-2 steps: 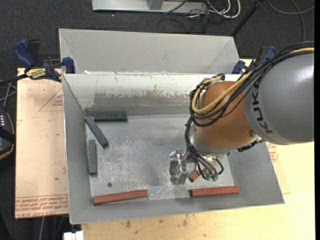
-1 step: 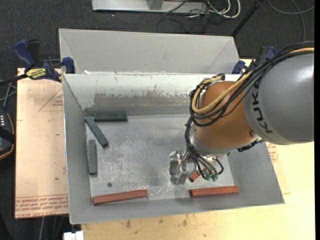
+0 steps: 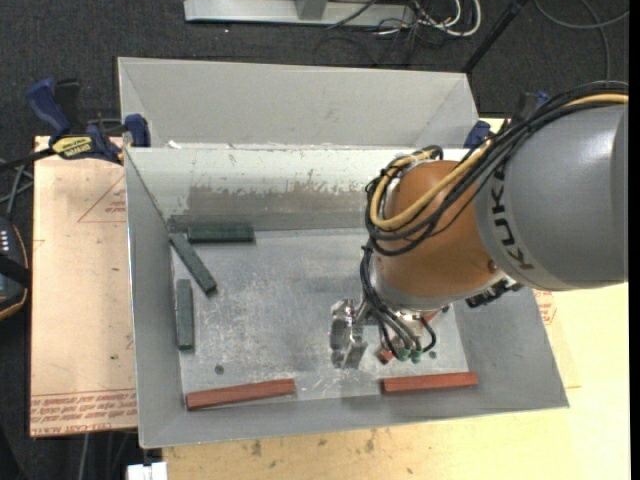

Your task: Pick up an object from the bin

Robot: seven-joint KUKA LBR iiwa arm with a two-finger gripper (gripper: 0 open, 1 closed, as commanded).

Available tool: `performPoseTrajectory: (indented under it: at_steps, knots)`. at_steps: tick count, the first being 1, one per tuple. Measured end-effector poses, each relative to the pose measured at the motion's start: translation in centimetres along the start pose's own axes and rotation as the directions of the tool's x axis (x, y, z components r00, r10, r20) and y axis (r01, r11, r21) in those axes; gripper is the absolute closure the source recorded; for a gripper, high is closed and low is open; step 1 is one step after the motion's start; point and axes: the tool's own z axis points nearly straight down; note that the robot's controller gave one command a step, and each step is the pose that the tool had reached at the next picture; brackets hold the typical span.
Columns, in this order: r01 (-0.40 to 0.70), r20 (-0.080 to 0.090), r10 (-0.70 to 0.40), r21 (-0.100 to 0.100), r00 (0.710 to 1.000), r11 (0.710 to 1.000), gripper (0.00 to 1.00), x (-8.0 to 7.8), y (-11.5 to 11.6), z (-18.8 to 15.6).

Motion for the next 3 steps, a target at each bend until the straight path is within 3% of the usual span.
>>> performPoseTrajectory:
  at_steps: [1, 2, 3]
  knots:
    - [-0.074, 0.0, 0.074, 0.0, 0.997, 0.997, 1.0, 0.1, 3.3, -0.5]
    - [-0.185, -0.001, 0.185, 0.0, 0.983, 0.983, 0.0, 0.1, 1.2, -0.3]
    - [-0.202, -0.001, 0.202, 0.0, 0.979, 0.979, 0.0, 0.0, 0.5, -0.3]
